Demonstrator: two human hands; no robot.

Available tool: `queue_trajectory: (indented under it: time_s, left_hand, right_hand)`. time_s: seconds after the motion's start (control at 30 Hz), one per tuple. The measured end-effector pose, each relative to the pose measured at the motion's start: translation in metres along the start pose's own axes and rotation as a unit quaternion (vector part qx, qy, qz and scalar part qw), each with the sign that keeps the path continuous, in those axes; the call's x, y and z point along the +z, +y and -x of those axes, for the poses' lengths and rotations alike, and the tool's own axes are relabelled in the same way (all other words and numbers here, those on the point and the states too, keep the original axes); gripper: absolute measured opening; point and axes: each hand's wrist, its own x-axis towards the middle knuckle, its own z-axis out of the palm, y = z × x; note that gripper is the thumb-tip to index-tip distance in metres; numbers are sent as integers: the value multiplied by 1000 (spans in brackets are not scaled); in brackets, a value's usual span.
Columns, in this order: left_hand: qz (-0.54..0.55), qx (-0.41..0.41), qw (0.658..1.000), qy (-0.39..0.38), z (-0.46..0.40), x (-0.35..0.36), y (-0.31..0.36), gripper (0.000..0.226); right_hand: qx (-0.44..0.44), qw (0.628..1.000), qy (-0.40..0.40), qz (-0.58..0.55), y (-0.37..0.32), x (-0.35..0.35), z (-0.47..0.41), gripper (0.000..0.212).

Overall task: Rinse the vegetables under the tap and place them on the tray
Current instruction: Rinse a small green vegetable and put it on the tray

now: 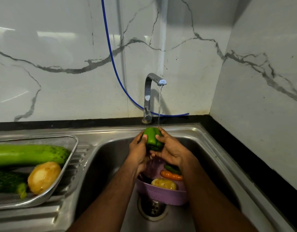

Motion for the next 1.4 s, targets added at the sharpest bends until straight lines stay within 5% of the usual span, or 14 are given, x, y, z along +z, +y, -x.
queue_trajectory:
  time_s: [0.27, 0.43, 0.6, 0.87, 1.1, 1.3, 1.4]
  left_hand:
    - [-75, 93, 990, -72, -3, -13, -6, 41]
    - [-147, 139, 975, -93, -2, -19, -11, 50]
    - [-264, 159, 949, -71, -7, -20, -14, 85]
    - [-361, 222, 905, -33, -5, -15, -12, 79]
    - [-449, 293, 844, -33, -1, -9, -18, 68]
    - [-441, 253, 861, -9, -7, -15, -13, 75]
    - [-437, 242, 866, -16, -7, -14, -14, 73]
  right_hand:
    - [-34, 971, 95, 216, 4, 16, 1, 40]
    - [-114, 978, 74, 159, 1, 15, 2, 26]
    - [-143, 981, 76, 101, -1, 7, -6, 37]
    - [-103, 983, 76, 132, -1, 6, -4, 33]
    - [-197, 918, 209, 273, 7, 19, -9, 16]
    - [-81, 984, 61, 146, -3, 16, 3, 18]
    - [-83, 979, 78, 167, 0, 13, 1, 21]
